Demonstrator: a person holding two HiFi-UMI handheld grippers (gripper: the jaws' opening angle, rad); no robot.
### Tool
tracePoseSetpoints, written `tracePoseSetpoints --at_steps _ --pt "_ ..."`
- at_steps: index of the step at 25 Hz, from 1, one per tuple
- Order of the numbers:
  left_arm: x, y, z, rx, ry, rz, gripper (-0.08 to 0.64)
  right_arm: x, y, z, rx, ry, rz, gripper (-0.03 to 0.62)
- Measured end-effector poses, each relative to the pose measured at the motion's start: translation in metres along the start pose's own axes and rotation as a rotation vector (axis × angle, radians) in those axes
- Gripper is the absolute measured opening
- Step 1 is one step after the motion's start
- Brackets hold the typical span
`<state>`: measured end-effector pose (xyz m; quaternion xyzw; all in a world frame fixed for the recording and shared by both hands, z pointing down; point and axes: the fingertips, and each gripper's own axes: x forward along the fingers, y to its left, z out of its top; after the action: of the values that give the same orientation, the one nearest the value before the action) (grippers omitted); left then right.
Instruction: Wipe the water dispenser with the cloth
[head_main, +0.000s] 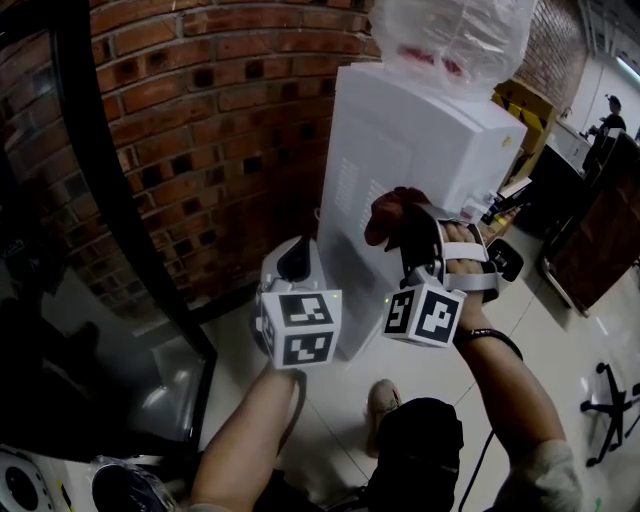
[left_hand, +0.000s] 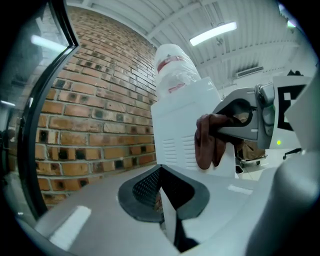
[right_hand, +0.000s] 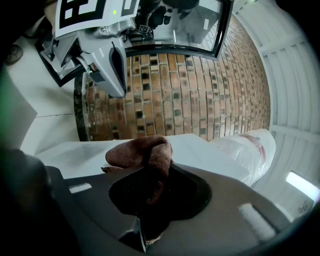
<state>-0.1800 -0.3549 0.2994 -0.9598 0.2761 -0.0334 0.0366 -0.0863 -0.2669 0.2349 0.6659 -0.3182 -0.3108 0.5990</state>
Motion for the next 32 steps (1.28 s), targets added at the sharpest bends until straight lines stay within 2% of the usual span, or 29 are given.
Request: tracePoseSetpoints --at_steps 9,21,32 --pt "0.009 -0.009 -0.045 0.023 0.067 -0.025 0.000 0.001 0.046 -0.005 -0.013 0.017 0.078 0.081" --pt "0.019 -0.029 -0.106 0.097 0.172 -0.069 0.000 0.002 0.110 -0.010 -0.049 0.026 0.185 0.081" --pt "0.024 -0.030 -0.146 0.117 0.239 -0.075 0.000 -0.002 0.173 -0.015 -0.074 0.035 0.302 0.081"
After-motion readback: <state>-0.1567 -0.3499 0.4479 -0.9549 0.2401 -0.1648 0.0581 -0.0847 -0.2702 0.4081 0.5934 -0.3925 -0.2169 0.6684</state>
